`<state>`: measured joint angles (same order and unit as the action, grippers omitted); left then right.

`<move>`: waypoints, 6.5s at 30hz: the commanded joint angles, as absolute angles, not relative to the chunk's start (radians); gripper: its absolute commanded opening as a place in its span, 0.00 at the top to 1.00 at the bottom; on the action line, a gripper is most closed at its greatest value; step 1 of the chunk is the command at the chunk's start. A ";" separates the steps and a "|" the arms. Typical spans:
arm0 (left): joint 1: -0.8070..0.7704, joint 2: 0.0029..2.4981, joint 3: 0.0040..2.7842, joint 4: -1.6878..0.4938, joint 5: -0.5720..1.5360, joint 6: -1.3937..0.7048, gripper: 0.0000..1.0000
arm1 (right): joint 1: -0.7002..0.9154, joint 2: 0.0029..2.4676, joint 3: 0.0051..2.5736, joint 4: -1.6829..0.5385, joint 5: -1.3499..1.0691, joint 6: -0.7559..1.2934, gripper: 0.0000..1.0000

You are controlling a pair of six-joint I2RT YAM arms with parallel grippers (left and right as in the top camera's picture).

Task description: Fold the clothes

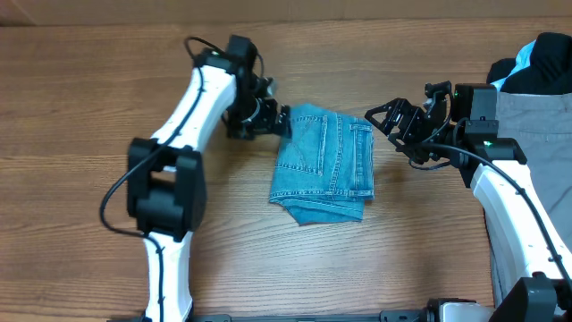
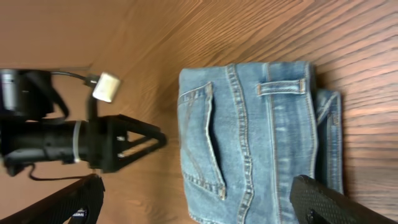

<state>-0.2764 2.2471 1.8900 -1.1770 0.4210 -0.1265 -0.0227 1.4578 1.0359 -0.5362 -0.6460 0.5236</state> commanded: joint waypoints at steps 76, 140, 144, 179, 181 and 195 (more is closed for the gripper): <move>0.493 2.484 1.882 -0.385 0.059 -1.019 0.62 | -0.022 1.470 1.047 -0.646 -0.505 0.521 0.00; 0.358 2.192 2.042 -1.115 -0.062 -0.638 0.96 | -0.022 1.470 1.047 -0.825 -0.471 0.414 0.00; 0.358 2.304 2.042 -0.963 -0.025 -0.527 0.96 | -0.022 1.470 1.047 -0.818 -0.471 0.414 0.00; 0.359 2.674 2.042 -0.372 -0.106 -0.693 0.96 | -0.022 1.470 1.047 -0.861 -0.471 0.419 0.00; 0.354 2.677 2.042 -0.339 -0.107 -0.730 0.96 | -0.022 1.470 1.047 -0.868 -0.471 0.423 0.00; 0.332 2.662 2.086 -0.409 0.004 -0.743 0.96 | -0.022 1.470 1.047 -0.867 -0.471 0.444 0.00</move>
<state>0.3641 2.5736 2.0941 -0.3267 -0.0868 -0.7532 -0.0227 1.4654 1.0359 -0.8726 -0.4816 0.4404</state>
